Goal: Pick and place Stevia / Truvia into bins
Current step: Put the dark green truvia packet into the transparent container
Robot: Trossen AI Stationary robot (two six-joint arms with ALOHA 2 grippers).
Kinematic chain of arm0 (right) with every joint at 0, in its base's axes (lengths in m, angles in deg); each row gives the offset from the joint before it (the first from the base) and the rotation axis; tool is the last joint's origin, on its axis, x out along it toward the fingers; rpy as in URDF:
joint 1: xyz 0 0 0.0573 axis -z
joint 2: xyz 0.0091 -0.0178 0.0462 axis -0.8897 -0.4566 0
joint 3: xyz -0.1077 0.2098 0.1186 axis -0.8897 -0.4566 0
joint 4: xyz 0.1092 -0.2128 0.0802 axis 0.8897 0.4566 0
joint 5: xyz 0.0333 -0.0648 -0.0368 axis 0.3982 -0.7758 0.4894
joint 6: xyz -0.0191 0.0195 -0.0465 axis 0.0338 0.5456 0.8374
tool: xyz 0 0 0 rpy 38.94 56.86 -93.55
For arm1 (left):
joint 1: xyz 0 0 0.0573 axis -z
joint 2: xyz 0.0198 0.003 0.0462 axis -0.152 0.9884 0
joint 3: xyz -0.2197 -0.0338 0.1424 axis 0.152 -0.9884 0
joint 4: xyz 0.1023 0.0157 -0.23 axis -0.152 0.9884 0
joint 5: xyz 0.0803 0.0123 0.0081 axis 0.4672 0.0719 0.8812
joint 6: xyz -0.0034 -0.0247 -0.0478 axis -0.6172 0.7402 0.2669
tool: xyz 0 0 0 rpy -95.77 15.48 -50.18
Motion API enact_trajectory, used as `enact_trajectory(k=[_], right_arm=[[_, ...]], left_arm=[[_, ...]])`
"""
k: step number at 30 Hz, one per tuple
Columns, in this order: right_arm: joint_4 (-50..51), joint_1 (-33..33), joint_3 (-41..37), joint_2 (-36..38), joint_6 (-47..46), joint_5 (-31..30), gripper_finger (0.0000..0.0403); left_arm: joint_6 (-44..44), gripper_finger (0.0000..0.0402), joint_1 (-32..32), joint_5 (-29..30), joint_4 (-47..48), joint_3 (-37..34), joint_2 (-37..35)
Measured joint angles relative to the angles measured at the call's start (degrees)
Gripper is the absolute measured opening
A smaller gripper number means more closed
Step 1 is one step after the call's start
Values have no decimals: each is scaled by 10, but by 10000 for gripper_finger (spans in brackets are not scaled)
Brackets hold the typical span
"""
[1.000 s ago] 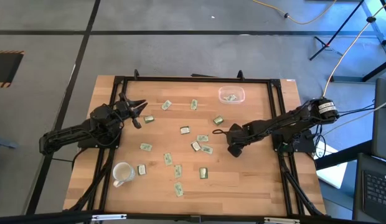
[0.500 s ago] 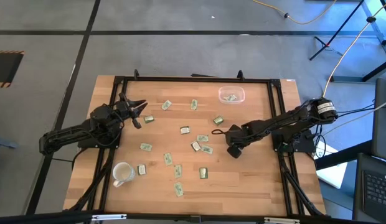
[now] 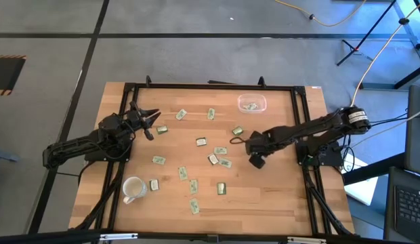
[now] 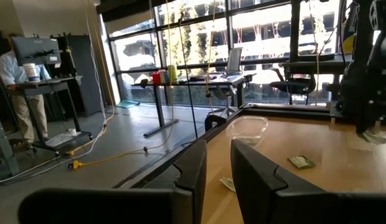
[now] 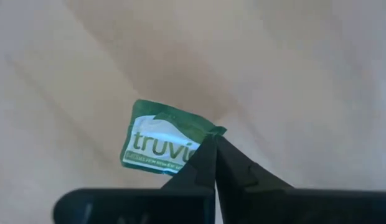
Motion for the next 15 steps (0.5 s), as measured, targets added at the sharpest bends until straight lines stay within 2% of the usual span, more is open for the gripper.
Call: enact_trajectory(k=[4, 8, 11, 15], right_arm=[[61, 42, 70, 0, 57, -66, 1], [59, 108, 139, 2, 149, -110, 0], [46, 179, 175, 2, 210, -113, 0], [29, 279, 184, 2, 266, -107, 0]], left_arm=[[0, 68, 0, 0, 8, 0, 0], [0, 68, 0, 0, 7, 0, 0], [0, 68, 0, 0, 7, 0, 0], [0, 68, 0, 0, 7, 0, 0]])
